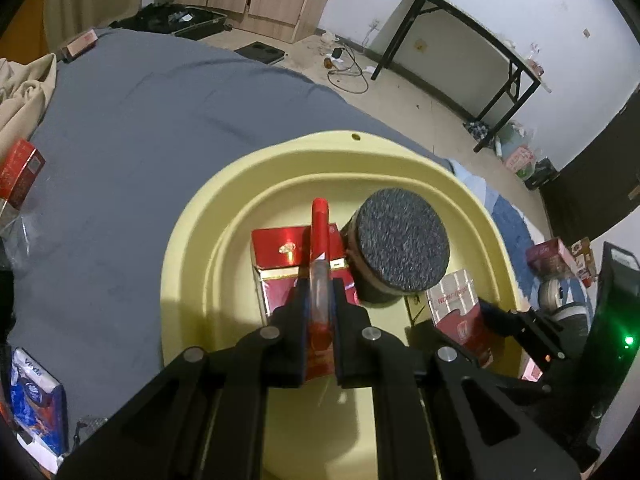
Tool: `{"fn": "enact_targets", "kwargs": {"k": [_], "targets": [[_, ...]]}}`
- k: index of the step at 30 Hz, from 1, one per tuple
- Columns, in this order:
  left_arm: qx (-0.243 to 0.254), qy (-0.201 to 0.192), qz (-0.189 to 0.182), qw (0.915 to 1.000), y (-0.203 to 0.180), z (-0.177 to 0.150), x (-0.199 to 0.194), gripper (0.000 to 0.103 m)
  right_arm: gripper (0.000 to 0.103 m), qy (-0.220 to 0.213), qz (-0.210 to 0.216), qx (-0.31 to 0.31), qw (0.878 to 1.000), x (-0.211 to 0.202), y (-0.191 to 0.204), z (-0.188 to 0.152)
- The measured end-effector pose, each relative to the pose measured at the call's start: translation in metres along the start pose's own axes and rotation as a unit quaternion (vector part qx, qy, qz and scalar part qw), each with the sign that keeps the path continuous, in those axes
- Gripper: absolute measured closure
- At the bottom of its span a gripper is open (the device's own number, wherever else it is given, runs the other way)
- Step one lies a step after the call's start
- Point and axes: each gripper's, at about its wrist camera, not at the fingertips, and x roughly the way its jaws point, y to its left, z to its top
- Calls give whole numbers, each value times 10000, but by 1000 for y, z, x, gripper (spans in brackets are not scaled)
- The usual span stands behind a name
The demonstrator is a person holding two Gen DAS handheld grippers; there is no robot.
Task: Organize rigid objects
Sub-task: 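Carry the lighter and HONGQIQU box into the yellow tray and release both, then grasp the Double Happiness box with the left tool while the right tool grasps the red-gold box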
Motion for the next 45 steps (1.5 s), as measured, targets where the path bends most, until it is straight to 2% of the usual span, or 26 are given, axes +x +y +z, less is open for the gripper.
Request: {"fn": "enact_targets", "kwargs": {"k": [3, 4, 6, 7, 8, 11, 12, 15, 18, 22, 26, 30, 34, 36, 40, 45], "targets": [[114, -49, 139, 9998, -4, -1, 0, 92, 46, -39, -75, -103, 9999, 1, 7, -1], [123, -58, 150, 9998, -4, 0, -1, 88, 45, -47, -106, -144, 9998, 2, 10, -1], [72, -95, 208, 9997, -4, 1, -6, 66, 43, -95, -110, -188, 9997, 2, 15, -2], [42, -156, 238, 9996, -4, 2, -11, 40, 40, -128, -86, -188, 9997, 2, 16, -3], [22, -215, 241, 9995, -6, 4, -14, 22, 38, -167, -44, -158, 9997, 0, 16, -3], [-37, -517, 174, 9985, -10, 10, -34, 3, 24, -351, 94, -65, 9993, -11, 14, -8], [-45, -577, 138, 9982, -14, 12, -40, 0, 14, -439, 92, -2, 9990, -18, 13, -12], [252, -766, -129, 9967, -37, 14, -53, 0, 1, -705, 121, 244, 9971, -42, 4, -26], [772, -791, -144, 9938, -74, 14, -63, 0, 1, -967, 103, 476, 9941, -71, -13, -45], [1288, -732, -246, 9887, -128, 5, -73, 0, 1, -1257, -150, 831, 9885, -118, -56, -85], [2204, -538, -369, 9732, -186, -19, -67, 0, 1, -1324, -611, 1156, 9825, -152, -105, -125], [2858, -136, -308, 9577, -222, -49, -44, 0, 0, -1093, -1000, 1605, 9759, -162, -158, -163], [3050, 342, -165, 9516, -241, -68, -14, 0, 1, -752, -1080, 2272, 9649, -151, -198, -195], [3028, 433, -127, 9520, -249, -73, -4, 0, 0, -657, -1017, 2492, 9609, -145, -208, -200], [2880, 582, -193, 9557, -254, -77, 8, 0, 1, -585, -889, 2610, 9594, -136, -216, -196], [3064, 705, -95, 9492, -262, -87, 25, 0, 1, -541, -776, 2659, 9594, -120, -224, -180]]}}
